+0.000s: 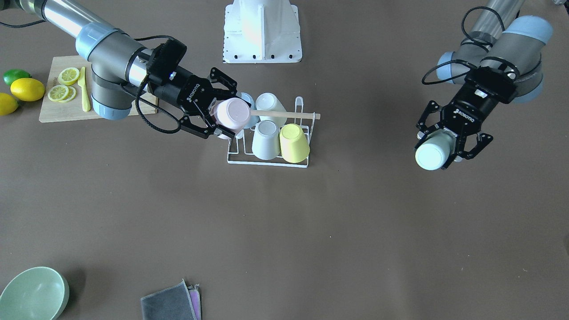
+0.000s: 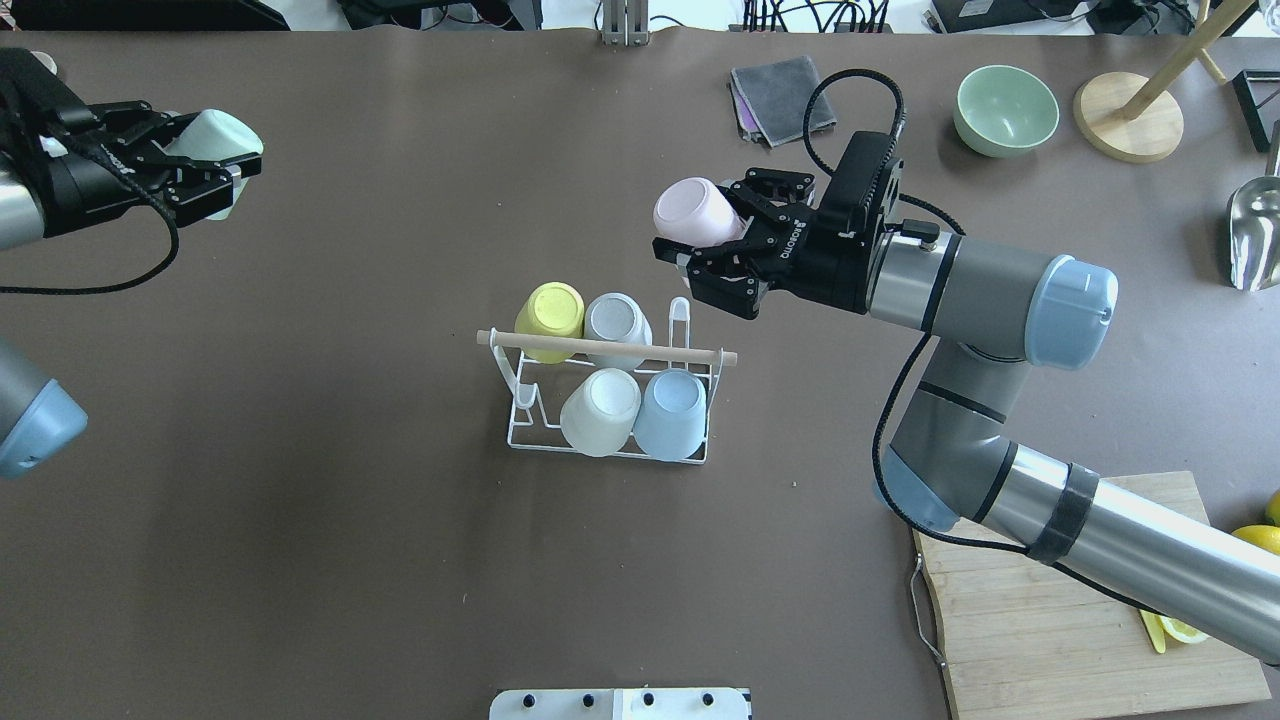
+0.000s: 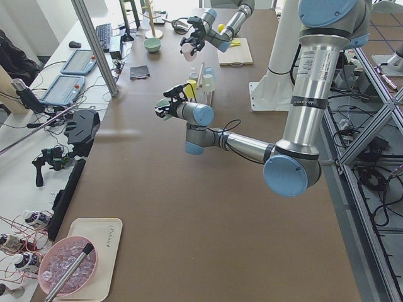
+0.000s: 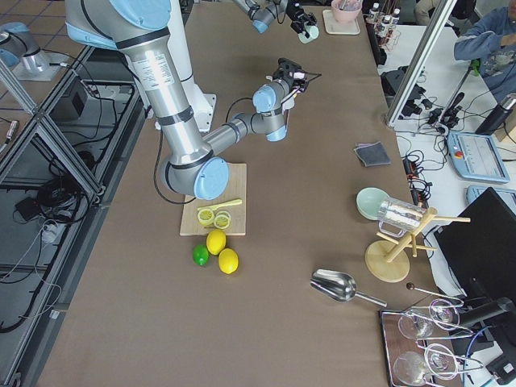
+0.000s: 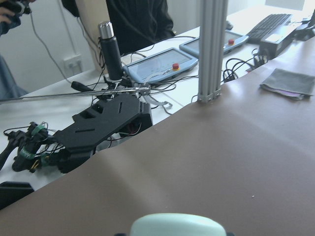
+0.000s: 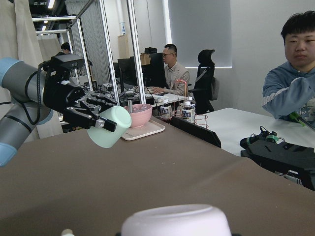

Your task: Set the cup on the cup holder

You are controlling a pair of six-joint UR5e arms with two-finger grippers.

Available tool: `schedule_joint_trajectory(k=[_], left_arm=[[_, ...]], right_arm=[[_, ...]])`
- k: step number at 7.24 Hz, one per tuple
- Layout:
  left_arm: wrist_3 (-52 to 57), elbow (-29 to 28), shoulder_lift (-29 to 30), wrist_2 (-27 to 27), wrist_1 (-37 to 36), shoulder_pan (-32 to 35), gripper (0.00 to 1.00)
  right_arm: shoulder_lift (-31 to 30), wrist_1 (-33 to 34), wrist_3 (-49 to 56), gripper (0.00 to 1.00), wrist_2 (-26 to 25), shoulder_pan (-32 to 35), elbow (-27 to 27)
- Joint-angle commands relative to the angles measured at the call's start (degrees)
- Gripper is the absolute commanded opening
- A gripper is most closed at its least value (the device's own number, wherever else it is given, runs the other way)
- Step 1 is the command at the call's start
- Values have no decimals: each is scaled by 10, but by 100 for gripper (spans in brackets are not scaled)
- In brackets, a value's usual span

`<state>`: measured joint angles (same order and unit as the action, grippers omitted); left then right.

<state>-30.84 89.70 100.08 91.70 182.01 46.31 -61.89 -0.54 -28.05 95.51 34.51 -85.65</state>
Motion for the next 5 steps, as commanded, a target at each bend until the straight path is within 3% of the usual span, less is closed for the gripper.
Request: schedule_joint_trajectory(k=[1,3,5], left_arm=[[-20,17,29,-155,45,-105,0],[-14,55,35,-268,71,-181,0],[54,102,52,-318,73,-229,0]], right_arm=[[5,1,18,0,-27,-26,11],[4,2,26,0,-30,-36,17],[7,2,32,0,-30,-36,26]])
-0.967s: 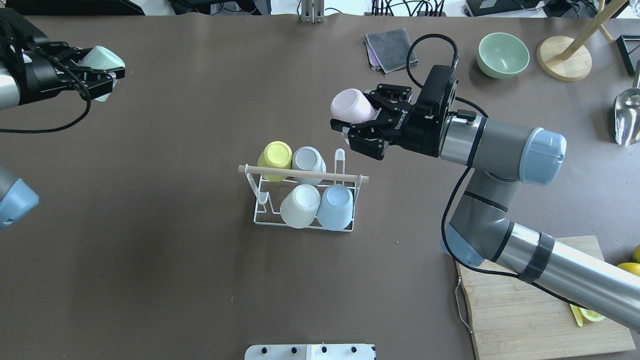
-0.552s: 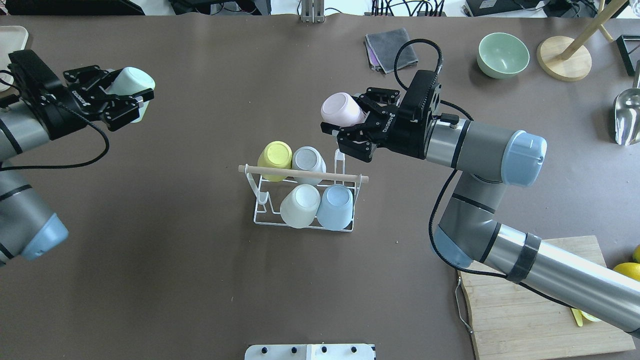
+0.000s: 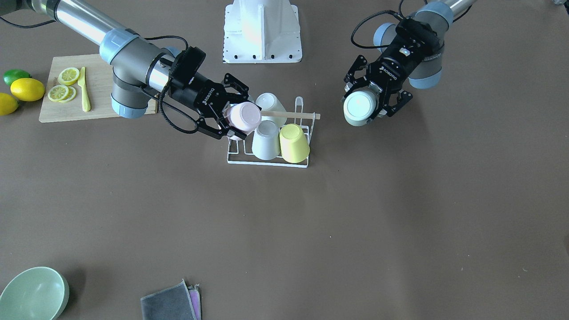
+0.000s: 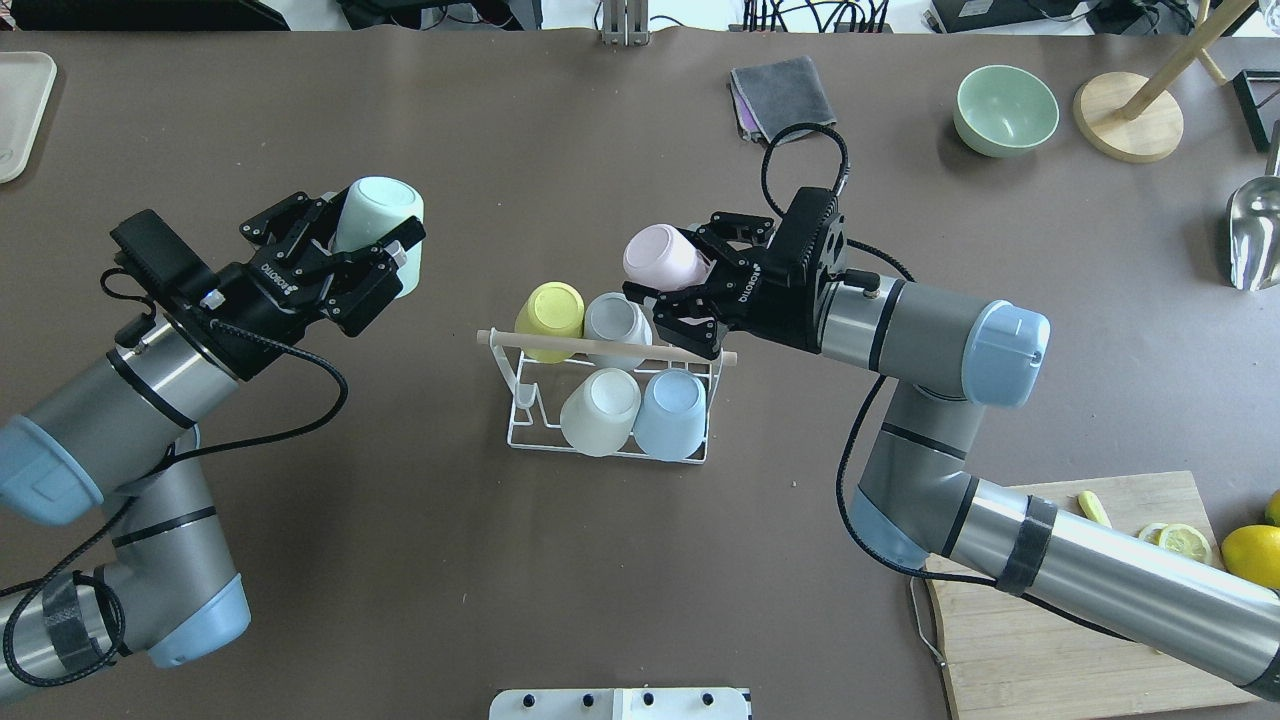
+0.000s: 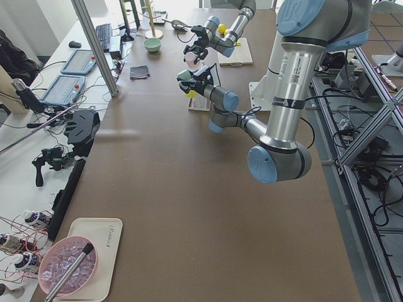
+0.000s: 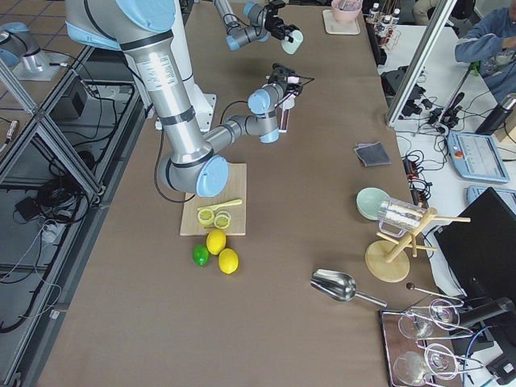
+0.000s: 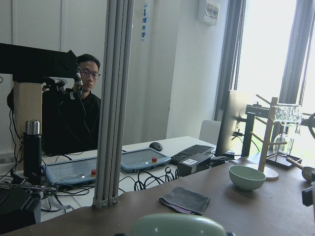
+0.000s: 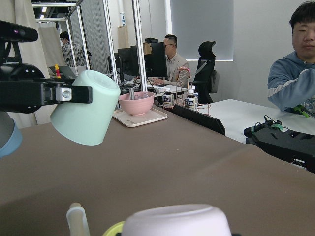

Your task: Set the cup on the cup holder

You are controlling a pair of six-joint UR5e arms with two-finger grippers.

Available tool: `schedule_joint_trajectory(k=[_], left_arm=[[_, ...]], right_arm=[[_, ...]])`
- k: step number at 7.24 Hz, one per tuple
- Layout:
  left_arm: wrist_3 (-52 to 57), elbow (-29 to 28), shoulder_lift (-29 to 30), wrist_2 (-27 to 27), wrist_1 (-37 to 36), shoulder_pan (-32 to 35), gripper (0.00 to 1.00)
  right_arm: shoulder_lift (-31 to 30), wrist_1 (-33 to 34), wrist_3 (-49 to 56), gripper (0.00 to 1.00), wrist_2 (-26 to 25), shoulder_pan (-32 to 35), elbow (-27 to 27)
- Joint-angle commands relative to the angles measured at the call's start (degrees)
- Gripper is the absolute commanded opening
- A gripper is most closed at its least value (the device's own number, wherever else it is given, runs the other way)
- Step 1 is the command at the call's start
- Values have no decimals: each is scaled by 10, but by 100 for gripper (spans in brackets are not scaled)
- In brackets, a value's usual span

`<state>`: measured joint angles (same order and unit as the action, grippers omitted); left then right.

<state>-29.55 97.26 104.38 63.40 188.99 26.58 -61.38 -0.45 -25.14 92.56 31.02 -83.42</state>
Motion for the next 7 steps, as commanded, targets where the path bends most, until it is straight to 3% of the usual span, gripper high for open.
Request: schedule_joint_trajectory(k=[1,5,7], left_arm=[[87,29,27,-76,4,-72,0],[162,22,36,-134,11,-175,0],[178,15,39,-150,12,-187,0]], right_arm=[[4,0,3,0,-1,-1,8],[10,-3,3,0,-4,-2,30],[9,-4,5,0,-3,-2,33]])
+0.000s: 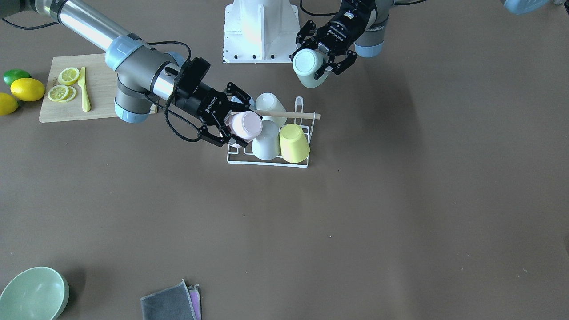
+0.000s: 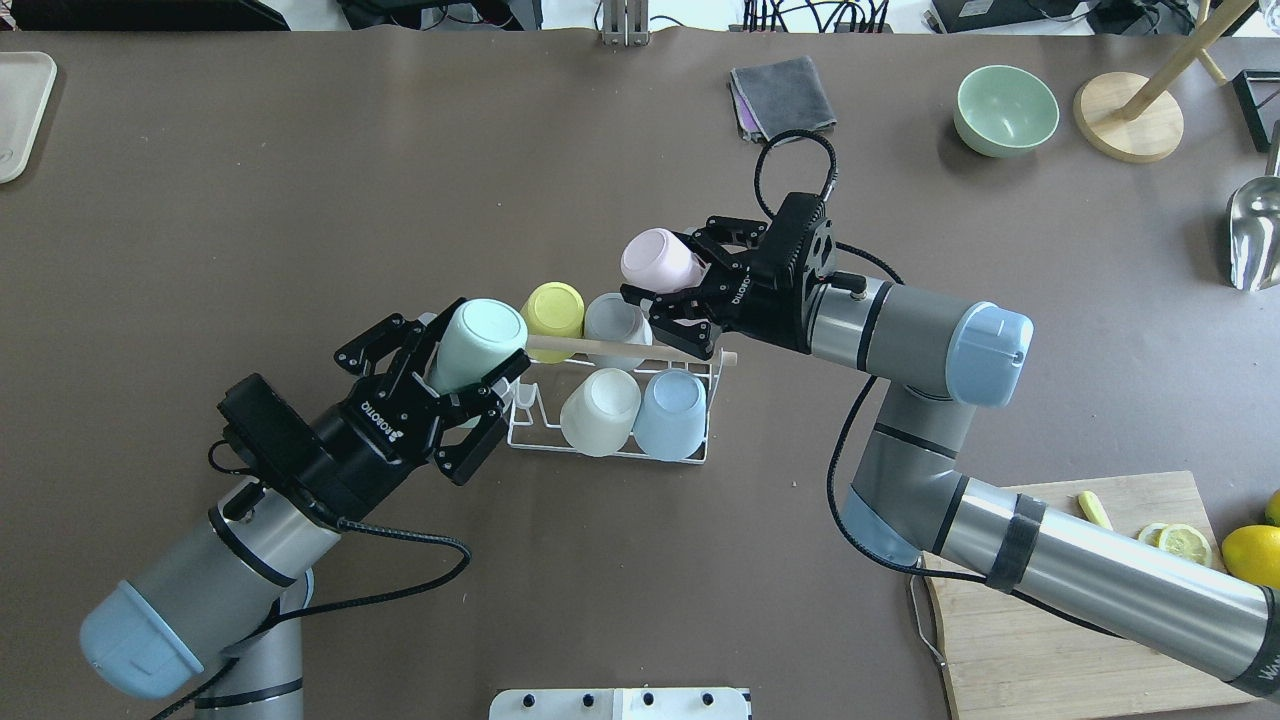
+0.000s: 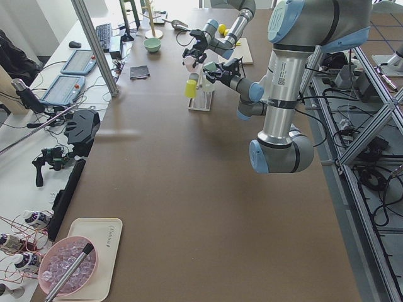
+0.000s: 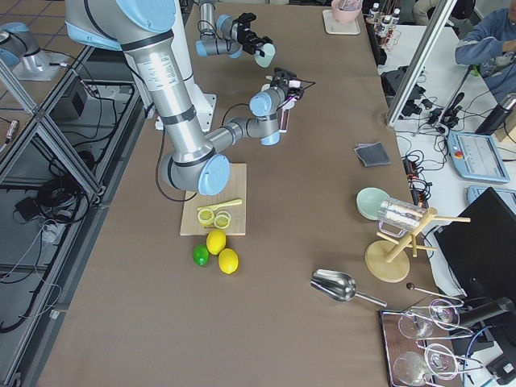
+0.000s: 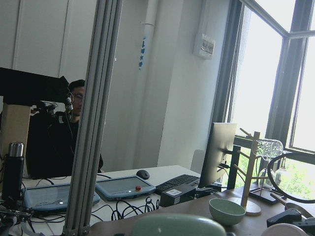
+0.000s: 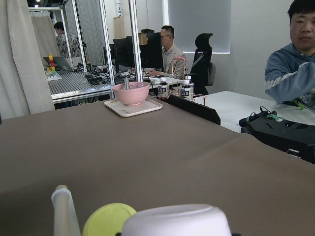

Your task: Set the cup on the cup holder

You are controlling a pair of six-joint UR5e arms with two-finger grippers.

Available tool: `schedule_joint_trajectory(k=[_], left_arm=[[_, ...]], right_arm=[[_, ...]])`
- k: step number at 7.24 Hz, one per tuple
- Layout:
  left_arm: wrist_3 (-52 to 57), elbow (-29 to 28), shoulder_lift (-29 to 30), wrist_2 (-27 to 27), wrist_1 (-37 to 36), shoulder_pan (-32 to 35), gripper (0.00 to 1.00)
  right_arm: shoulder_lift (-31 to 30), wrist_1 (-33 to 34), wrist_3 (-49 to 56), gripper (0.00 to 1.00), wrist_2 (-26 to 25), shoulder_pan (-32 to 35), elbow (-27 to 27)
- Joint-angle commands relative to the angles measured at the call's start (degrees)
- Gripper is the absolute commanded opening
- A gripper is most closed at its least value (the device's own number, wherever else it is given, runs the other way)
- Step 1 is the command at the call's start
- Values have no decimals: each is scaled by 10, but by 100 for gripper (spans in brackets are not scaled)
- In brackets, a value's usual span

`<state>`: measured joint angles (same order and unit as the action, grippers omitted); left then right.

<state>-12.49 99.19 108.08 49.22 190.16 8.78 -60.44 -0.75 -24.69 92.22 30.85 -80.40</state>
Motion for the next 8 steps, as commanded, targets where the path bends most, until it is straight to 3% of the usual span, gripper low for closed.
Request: schedule_joint_trajectory(k=[1,8], left_arm=[[7,-11,10,-8,0,-9,0],[7,-51,27,-22,1,2,0]], right_arm=[[0,-1,1,0,1,-1,2],[-9,-21,2,0,0,-14,3]])
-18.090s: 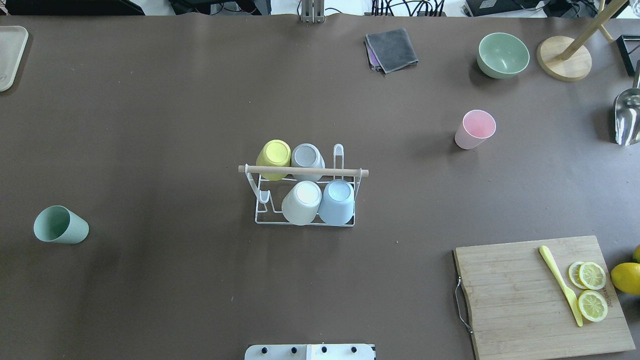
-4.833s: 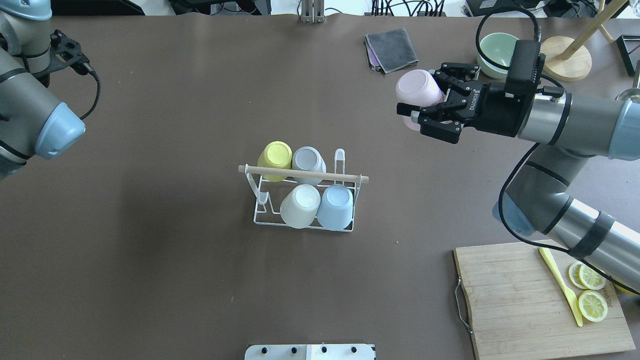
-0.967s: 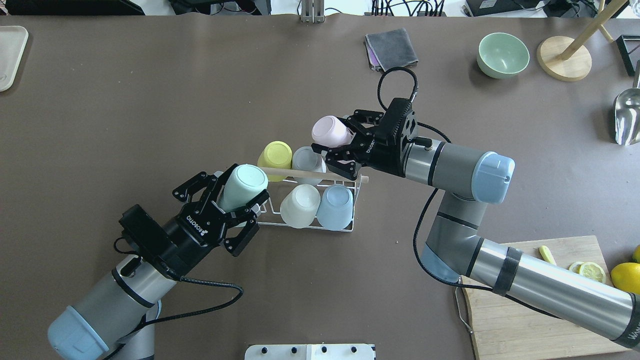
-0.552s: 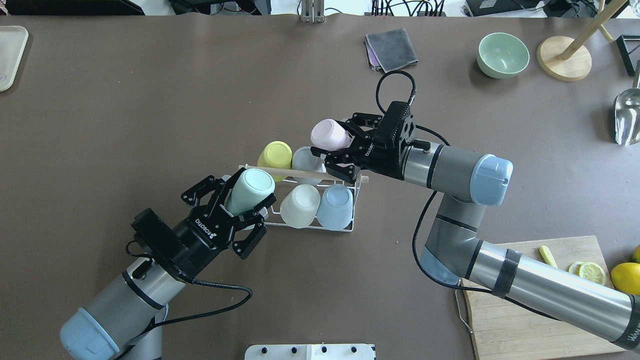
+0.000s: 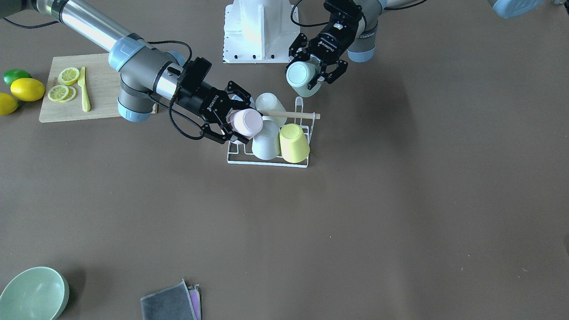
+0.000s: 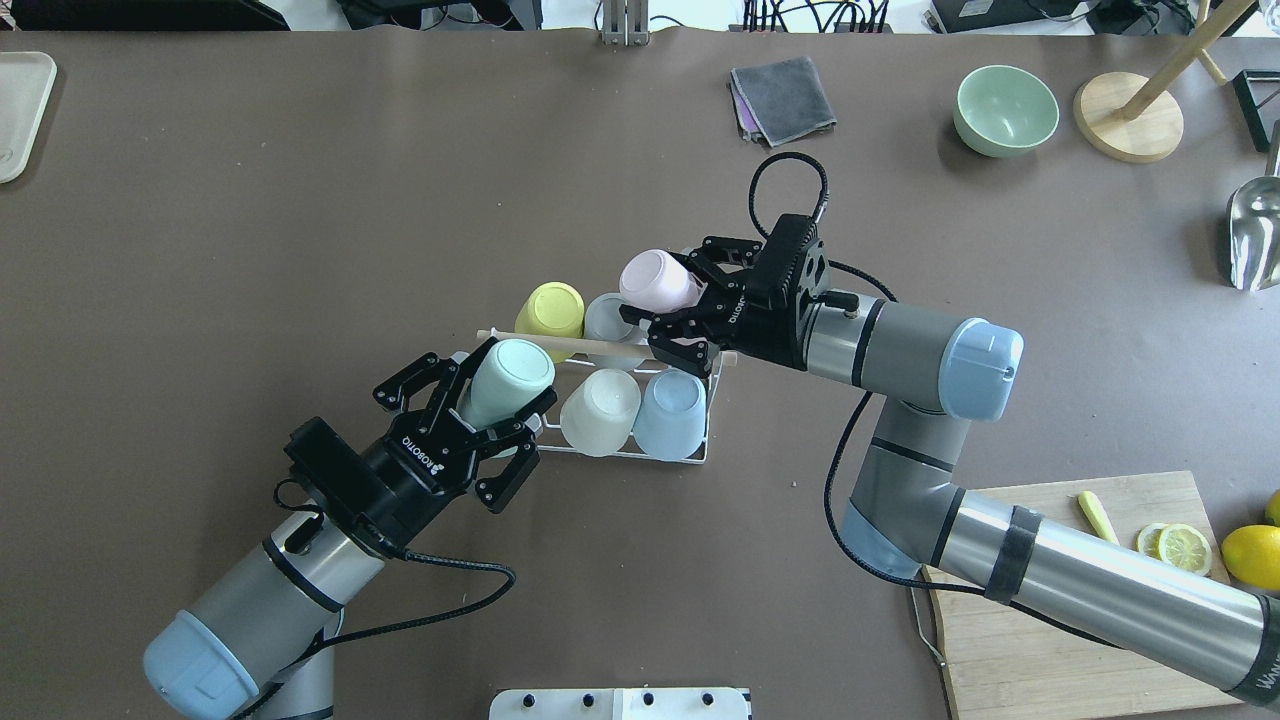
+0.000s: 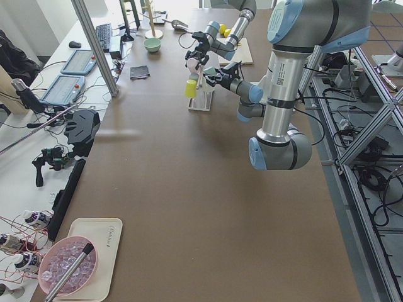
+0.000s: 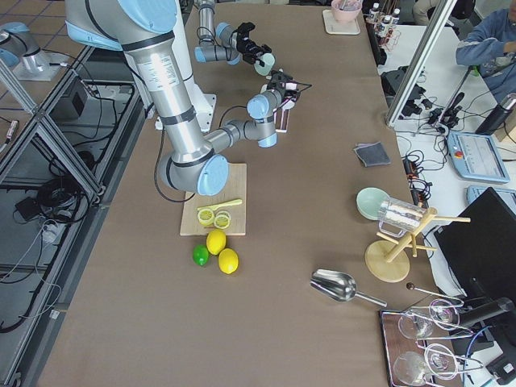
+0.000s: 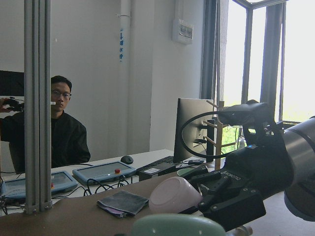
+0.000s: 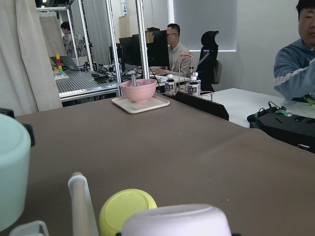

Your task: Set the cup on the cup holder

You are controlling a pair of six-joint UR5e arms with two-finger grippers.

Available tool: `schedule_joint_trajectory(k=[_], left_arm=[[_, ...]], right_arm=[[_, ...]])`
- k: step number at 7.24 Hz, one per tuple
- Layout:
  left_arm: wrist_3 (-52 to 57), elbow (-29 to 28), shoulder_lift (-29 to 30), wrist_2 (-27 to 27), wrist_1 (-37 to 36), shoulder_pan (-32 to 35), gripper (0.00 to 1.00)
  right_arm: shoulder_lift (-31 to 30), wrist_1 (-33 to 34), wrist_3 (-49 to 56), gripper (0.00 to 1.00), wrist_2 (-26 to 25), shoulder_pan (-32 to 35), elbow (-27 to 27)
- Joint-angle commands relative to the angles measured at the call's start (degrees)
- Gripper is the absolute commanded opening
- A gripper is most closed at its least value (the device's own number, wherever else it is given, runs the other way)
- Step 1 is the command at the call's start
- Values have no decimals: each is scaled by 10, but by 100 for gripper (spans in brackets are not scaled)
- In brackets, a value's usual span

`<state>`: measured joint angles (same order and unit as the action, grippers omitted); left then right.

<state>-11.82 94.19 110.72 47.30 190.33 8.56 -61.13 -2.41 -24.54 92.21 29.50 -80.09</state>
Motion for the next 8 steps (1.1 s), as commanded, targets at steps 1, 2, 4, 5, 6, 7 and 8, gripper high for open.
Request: schedule_joint_trajectory(k=[1,2,4,5,6,7,8], left_arm=[[1,-1,2,-3,0,8,0],[1,-1,10,-3,-2,16,0],[0,-25,21,-11,-1,25,0],[0,-35,23,-13,0,25,0],[-1,-47,32,-13,0,24,0],[-2,-52,39,-13,0,24,0],[-2,-52,43,-13,0,25,0]], right_arm=[[-1,-4,0,0,0,-1,0],[-1,-4,0,0,0,-1,0],[-1,-3,1,0,0,-1,-1],[5,-4,-3,50,-2,-2,5],[2,-6,-3,100,0,-1,2],[4,-3,-5,100,-1,-1,2],[6,-3,-6,100,-1,-1,2]])
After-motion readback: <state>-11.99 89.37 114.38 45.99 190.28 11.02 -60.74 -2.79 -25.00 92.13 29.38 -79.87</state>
